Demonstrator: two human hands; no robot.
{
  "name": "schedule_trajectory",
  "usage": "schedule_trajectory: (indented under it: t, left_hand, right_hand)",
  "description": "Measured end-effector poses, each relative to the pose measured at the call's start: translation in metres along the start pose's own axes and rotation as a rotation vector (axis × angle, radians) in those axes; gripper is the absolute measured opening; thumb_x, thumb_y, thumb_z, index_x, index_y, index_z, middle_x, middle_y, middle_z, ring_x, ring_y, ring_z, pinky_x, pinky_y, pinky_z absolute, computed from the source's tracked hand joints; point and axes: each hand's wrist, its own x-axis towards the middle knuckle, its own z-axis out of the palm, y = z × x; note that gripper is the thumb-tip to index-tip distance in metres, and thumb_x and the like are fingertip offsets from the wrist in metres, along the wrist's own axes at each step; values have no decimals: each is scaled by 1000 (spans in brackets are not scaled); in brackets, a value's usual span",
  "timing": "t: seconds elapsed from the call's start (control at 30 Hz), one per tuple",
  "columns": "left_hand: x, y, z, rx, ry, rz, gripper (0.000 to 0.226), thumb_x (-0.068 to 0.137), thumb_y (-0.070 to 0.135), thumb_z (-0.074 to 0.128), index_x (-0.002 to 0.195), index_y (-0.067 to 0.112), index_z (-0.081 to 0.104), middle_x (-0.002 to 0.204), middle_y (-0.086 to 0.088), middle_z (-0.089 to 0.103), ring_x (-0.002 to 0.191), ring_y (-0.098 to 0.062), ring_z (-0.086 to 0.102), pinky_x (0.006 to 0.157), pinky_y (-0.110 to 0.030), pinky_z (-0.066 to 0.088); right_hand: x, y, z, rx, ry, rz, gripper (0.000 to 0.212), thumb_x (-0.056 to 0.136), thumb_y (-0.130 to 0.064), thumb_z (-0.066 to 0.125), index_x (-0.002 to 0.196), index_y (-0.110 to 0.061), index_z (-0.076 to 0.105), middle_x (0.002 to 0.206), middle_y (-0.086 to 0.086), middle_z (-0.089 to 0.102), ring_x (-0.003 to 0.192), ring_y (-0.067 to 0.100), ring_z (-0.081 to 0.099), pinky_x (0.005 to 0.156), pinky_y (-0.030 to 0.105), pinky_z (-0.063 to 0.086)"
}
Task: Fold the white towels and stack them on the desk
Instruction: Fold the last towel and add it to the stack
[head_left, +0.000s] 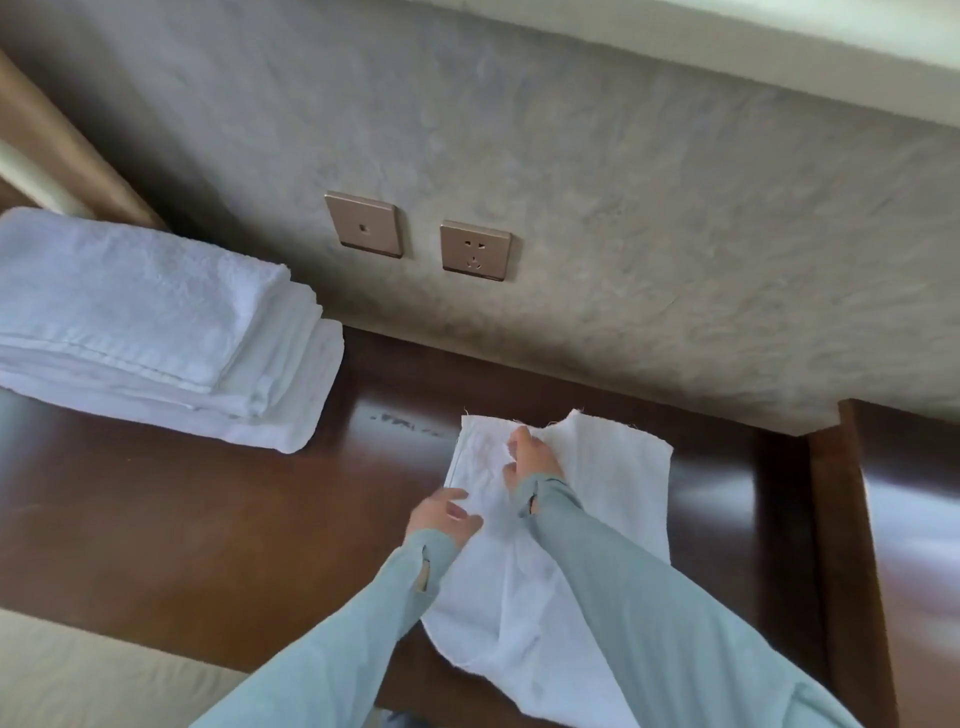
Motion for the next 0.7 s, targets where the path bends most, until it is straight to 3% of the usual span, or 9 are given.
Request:
schedule_trajectory:
  t: [0.07, 0.1, 0.23, 0.33, 0.43, 0.53, 0.6, 0.63, 0.7]
  left_hand:
    - [27, 12, -9, -126, 278, 20, 41, 81, 20, 65, 120, 15, 57, 113, -4, 63, 102, -20, 59, 89, -24, 43]
    - [41, 20, -11, -127, 318, 34, 43, 81, 21, 65, 122, 13, 55, 117, -6, 61, 109, -23, 57, 94, -27, 41]
    - [87, 48, -5, -109, 234, -14, 61, 80, 30, 69, 128, 0, 46, 126, -17, 58, 117, -34, 54, 101, -38, 42]
    - [89, 62, 6, -173, 186, -97, 54, 81, 29, 68, 127, 8, 49, 120, -9, 63, 115, -28, 57, 98, -30, 42]
    - [81, 68, 17, -32, 161, -48, 23, 86, 25, 60, 102, 11, 70, 105, -8, 70, 104, -26, 63, 92, -25, 47]
    - [67, 72, 22, -32, 190, 3, 29, 83, 32, 61, 108, 17, 64, 112, -8, 62, 108, -28, 58, 92, -29, 46]
    - [60, 72, 24, -84, 218, -48, 42, 80, 32, 66, 114, 11, 54, 117, -11, 54, 110, -31, 55, 88, -30, 44]
    - [60, 70, 23, -117, 231, -75, 42, 78, 33, 68, 109, 9, 55, 113, -12, 55, 110, -33, 56, 87, -32, 45]
    - [60, 72, 21, -194, 149, -110, 34, 69, 40, 69, 78, 12, 52, 87, -7, 57, 111, -33, 59, 82, -32, 44]
  right_hand:
    - [-5, 2, -4, 300, 122, 93, 30, 89, -10, 49, 120, -7, 49, 92, 6, 55, 88, 24, 54, 84, 29, 43]
    - [-6, 3, -6, 385, 178, 122, 26, 90, -13, 50, 115, -7, 53, 87, 4, 54, 84, 23, 54, 79, 26, 42]
    - [-12, 7, -5, 591, 326, 169, 5, 89, -19, 57, 87, -15, 56, 68, -8, 51, 76, 15, 51, 65, 16, 37]
    - [-16, 7, -2, 699, 329, 218, 9, 87, -23, 60, 89, -14, 60, 77, -5, 56, 75, 12, 52, 67, 12, 37]
    - [-23, 6, 0, 759, 379, 255, 9, 86, -21, 61, 83, -13, 59, 72, -5, 54, 71, 12, 50, 59, 7, 37]
    - [-34, 6, -1, 753, 415, 251, 7, 87, -16, 60, 84, -9, 60, 66, -5, 49, 63, 10, 46, 52, 0, 34]
    - [-42, 8, -3, 730, 424, 236, 10, 87, -14, 59, 79, -10, 54, 61, -7, 44, 60, 10, 42, 52, -1, 34]
    - [-43, 10, -3, 729, 430, 227, 12, 87, -14, 59, 78, -10, 52, 60, -8, 43, 62, 13, 42, 53, -1, 34]
    - [-44, 14, -4, 739, 438, 214, 10, 87, -13, 59, 80, -10, 53, 60, -9, 42, 68, 16, 44, 54, -1, 35]
